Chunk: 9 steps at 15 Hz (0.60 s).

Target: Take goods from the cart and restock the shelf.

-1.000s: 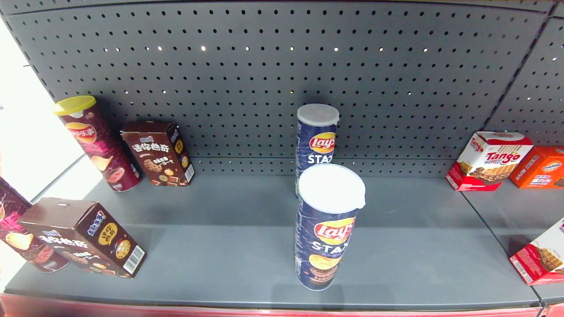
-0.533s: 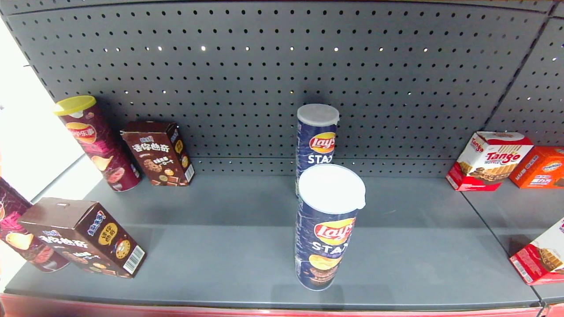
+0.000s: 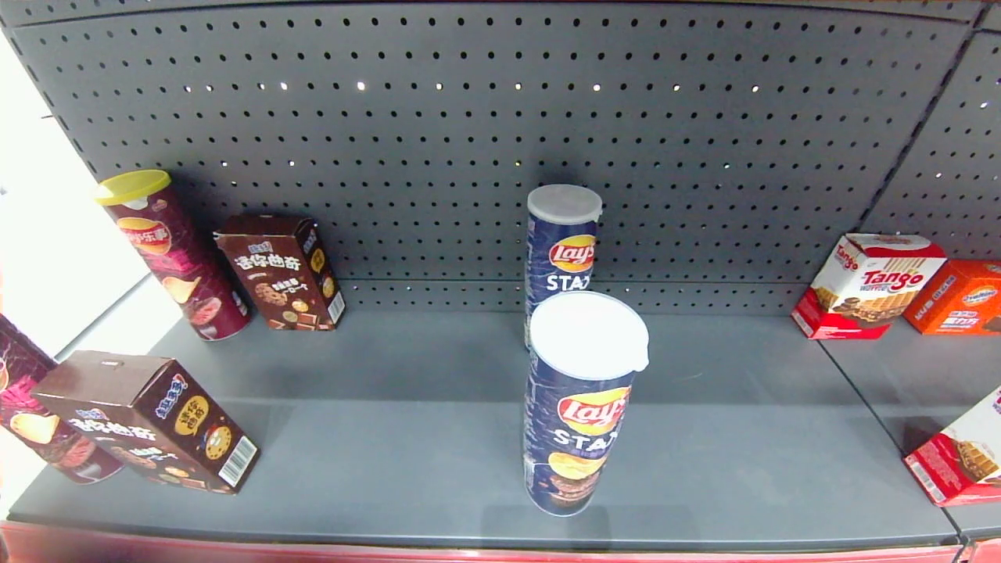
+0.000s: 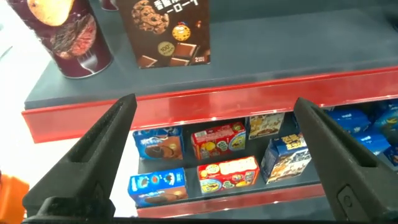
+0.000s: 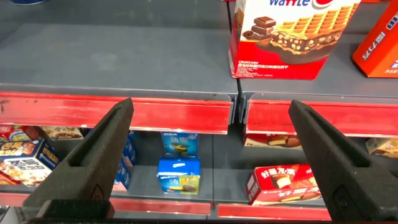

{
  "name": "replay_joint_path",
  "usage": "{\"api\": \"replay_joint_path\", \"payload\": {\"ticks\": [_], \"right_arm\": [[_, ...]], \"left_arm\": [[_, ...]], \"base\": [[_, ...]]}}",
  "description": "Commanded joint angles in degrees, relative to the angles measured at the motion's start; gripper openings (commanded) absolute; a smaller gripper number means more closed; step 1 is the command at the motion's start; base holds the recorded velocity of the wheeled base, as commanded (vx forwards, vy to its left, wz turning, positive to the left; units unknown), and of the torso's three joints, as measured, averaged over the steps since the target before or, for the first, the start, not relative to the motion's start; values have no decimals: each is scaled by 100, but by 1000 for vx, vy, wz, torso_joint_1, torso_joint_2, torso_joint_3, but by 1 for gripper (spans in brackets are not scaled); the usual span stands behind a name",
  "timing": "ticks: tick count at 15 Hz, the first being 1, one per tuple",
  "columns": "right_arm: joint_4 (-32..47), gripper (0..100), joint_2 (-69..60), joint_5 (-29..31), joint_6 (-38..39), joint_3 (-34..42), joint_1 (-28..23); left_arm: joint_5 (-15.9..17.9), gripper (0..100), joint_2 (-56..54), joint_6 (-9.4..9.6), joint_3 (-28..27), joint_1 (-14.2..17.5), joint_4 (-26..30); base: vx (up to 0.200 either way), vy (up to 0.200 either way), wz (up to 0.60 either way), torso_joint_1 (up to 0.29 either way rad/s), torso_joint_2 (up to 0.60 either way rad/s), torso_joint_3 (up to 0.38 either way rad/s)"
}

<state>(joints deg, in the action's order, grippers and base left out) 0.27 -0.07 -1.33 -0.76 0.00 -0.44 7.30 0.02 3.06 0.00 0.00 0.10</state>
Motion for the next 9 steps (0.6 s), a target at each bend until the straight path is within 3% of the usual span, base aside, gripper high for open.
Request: {"api": "replay_joint_path", "payload": {"ticks": [1, 9], "right_arm": [[0, 100, 7, 1, -4, 0, 0], [0, 100, 7, 27, 14, 0, 0]], "left_arm": [[-1, 100, -2, -7, 0, 0, -1], [8, 100, -2, 2, 0, 0, -1]], "base": [[0, 0, 0, 0, 0, 0], [-25, 0, 0, 1, 0, 0]]}}
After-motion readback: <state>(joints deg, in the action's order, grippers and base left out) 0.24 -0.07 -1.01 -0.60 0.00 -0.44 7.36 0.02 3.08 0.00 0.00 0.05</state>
